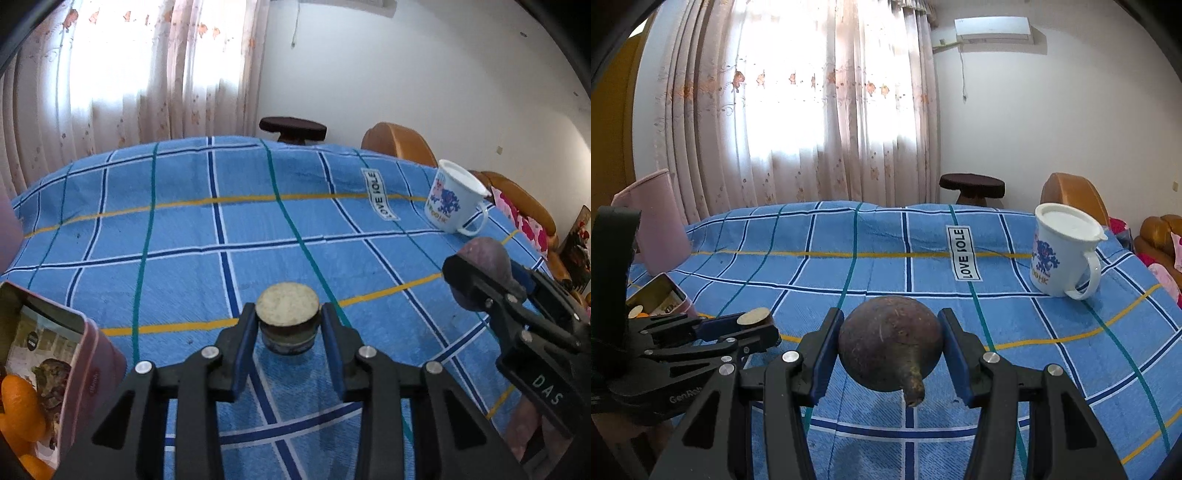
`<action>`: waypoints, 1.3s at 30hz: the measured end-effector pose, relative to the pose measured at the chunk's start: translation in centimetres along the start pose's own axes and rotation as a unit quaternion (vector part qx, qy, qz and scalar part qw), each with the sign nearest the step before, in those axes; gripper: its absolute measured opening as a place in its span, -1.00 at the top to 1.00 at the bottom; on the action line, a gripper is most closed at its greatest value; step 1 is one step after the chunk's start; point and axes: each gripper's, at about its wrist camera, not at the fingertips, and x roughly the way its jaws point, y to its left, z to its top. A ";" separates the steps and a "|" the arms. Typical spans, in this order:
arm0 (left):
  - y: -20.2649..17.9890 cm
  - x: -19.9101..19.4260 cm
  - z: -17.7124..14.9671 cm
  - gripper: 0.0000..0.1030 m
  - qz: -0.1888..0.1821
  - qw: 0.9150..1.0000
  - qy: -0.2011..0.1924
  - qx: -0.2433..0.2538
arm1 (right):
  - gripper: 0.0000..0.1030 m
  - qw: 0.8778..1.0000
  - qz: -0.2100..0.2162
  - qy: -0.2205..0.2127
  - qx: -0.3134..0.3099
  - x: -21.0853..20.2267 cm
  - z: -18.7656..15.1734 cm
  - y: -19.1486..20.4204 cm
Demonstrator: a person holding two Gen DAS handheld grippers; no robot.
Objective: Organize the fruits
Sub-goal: 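Lift the jar and dark brown fruit and carry them toward the pink tin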
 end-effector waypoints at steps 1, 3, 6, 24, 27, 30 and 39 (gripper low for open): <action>0.0 -0.2 0.0 0.30 0.001 1.000 -0.004 -0.001 | -0.05 1.000 0.000 -0.005 -0.001 -0.1 0.0 0.0; 0.0 -0.5 -0.1 0.30 0.001 1.000 -0.014 -0.003 | -0.05 1.000 0.000 -0.012 -0.003 -0.4 0.0 0.1; 0.2 -1.0 -0.2 0.30 -0.002 1.000 -0.024 -0.005 | -0.05 1.000 -0.001 -0.021 -0.007 -0.7 -0.1 0.3; -0.7 -3.5 -1.1 0.30 0.019 0.996 -0.081 0.015 | -0.05 0.998 0.006 -0.061 -0.020 -2.5 -0.4 1.0; -1.0 -3.9 -1.2 0.29 0.025 0.995 -0.091 0.022 | -0.05 0.997 0.008 -0.067 -0.022 -2.8 -0.6 1.1; -1.2 -4.3 -1.3 0.30 0.028 0.994 -0.098 0.026 | -0.05 0.997 0.010 -0.072 -0.025 -3.1 -0.6 1.2; -1.6 -5.4 -1.8 0.30 0.039 0.991 -0.120 0.035 | -0.05 0.995 0.015 -0.090 -0.029 -4.1 -1.1 1.6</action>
